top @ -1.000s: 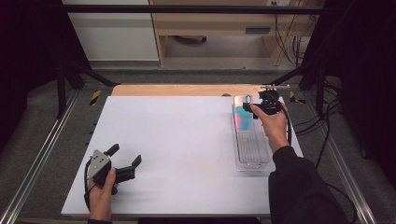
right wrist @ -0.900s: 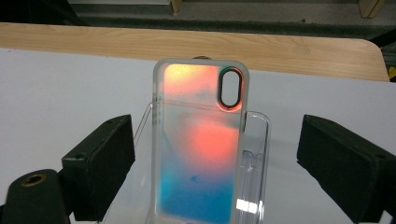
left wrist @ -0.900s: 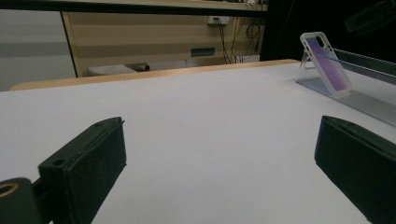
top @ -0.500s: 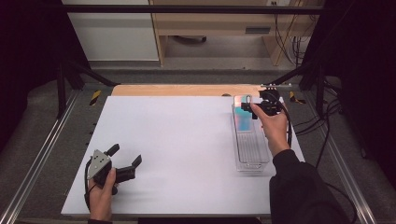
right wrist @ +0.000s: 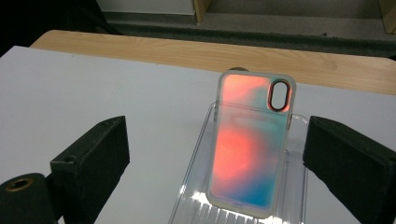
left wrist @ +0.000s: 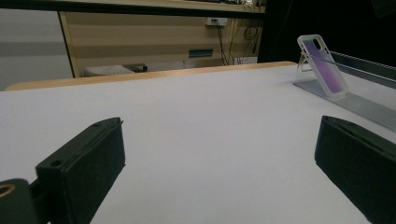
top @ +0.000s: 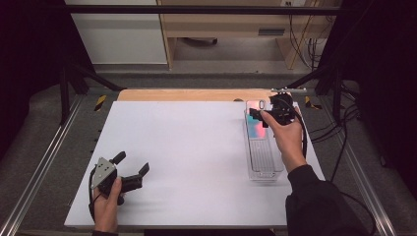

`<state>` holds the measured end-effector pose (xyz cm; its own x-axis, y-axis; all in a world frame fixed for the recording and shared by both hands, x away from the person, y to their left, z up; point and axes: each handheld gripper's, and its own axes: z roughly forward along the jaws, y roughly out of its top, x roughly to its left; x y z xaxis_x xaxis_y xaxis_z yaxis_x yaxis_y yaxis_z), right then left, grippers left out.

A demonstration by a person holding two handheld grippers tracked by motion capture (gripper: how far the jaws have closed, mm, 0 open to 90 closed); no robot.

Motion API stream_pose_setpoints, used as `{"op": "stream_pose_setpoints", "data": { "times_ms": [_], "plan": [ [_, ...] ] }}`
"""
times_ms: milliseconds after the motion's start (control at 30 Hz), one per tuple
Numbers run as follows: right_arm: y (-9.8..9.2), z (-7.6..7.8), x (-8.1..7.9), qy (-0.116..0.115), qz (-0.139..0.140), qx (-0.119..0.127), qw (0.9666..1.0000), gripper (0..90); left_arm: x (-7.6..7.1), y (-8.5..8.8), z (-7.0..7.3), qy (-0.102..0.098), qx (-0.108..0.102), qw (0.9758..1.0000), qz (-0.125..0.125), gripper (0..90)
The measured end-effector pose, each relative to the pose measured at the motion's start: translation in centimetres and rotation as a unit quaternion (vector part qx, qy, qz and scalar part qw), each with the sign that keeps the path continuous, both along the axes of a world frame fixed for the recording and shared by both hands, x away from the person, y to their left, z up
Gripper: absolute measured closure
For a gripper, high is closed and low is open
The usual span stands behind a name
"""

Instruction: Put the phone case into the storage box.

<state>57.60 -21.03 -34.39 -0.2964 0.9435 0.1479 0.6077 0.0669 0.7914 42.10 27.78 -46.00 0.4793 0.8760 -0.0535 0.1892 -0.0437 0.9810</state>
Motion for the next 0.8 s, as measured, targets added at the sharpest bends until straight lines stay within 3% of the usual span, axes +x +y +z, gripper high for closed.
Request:
{"op": "stream_pose_setpoints", "data": {
  "times_ms": [267,433,800],
  "plan": [
    [0.1,0.8,-1.0,-0.016,0.004,0.009,0.9998,6.8,0.1,0.0,0.0,0.001,-0.001,1.0,0.0,1.3],
    [0.1,1.6,-1.7,-0.028,-0.002,0.034,0.999,6.4,0.0,0.0,0.0,0.001,-0.004,1.0,0.0,1.3],
    [1.3,1.9,-3.7,-0.055,0.023,0.063,0.9962,5.2,-0.5,0.2,0.1,0.001,-0.012,0.9999,0.005,1.3]
  ]
}}
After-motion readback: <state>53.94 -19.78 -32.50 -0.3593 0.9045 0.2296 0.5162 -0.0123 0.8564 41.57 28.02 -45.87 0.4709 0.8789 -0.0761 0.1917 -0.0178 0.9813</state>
